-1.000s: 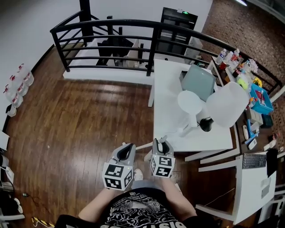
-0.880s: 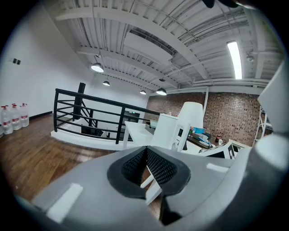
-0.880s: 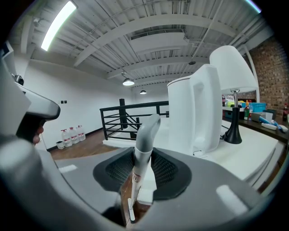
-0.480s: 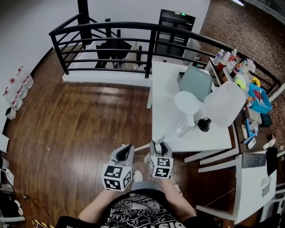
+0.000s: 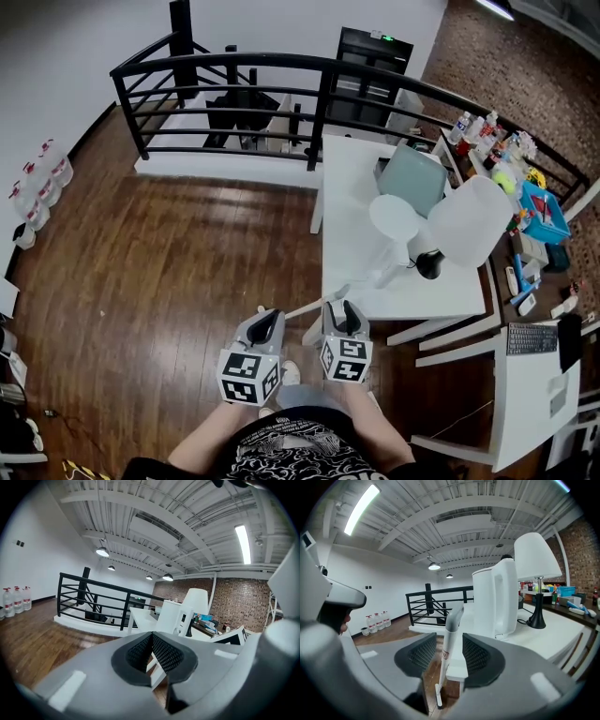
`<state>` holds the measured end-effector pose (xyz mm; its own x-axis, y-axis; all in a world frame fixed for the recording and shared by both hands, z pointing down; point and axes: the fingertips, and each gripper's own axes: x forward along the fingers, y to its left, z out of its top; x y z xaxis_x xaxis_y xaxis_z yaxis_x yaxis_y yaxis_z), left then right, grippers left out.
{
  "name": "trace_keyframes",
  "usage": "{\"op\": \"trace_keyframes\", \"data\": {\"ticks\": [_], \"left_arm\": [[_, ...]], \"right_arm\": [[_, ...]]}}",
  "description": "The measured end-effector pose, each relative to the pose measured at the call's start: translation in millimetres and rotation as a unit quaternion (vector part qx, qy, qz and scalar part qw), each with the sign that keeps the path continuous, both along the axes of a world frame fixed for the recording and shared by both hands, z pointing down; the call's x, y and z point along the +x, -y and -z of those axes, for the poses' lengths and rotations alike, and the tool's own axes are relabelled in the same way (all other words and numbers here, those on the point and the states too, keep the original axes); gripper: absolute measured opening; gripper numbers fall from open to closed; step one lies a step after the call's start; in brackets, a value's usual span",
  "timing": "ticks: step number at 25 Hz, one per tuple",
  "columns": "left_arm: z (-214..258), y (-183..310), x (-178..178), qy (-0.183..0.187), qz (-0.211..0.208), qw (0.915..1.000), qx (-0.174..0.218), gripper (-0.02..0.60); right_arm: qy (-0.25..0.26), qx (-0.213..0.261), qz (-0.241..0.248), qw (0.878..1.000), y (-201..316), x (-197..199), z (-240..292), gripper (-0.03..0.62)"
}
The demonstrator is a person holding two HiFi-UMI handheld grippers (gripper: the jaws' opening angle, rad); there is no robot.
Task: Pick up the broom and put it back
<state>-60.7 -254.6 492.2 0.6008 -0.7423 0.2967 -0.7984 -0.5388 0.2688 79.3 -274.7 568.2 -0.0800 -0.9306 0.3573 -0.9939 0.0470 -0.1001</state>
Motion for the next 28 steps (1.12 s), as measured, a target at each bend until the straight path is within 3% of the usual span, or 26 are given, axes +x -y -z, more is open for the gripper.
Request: {"op": "trace_keyframes", "data": {"ticks": [11,17,28], "left_arm": [[-1,-52,-12,-0.011,0.009,0.9999,0.001,0.006],[9,-73,-17,-0.016,0.024,0.9995,0.009,0.006],[29,-121,42,-0.012,0.018,0.999,0.039,0.006]], "right_arm": [[-0.008,0.024,0.002,1.0,-64,-18,52,0.143],[-0.01,0.042,0.029,0.999,-94,-33,77,0.1],[-0.015,0.087,0.096,0.991,-145,-30,112,0.01]]}}
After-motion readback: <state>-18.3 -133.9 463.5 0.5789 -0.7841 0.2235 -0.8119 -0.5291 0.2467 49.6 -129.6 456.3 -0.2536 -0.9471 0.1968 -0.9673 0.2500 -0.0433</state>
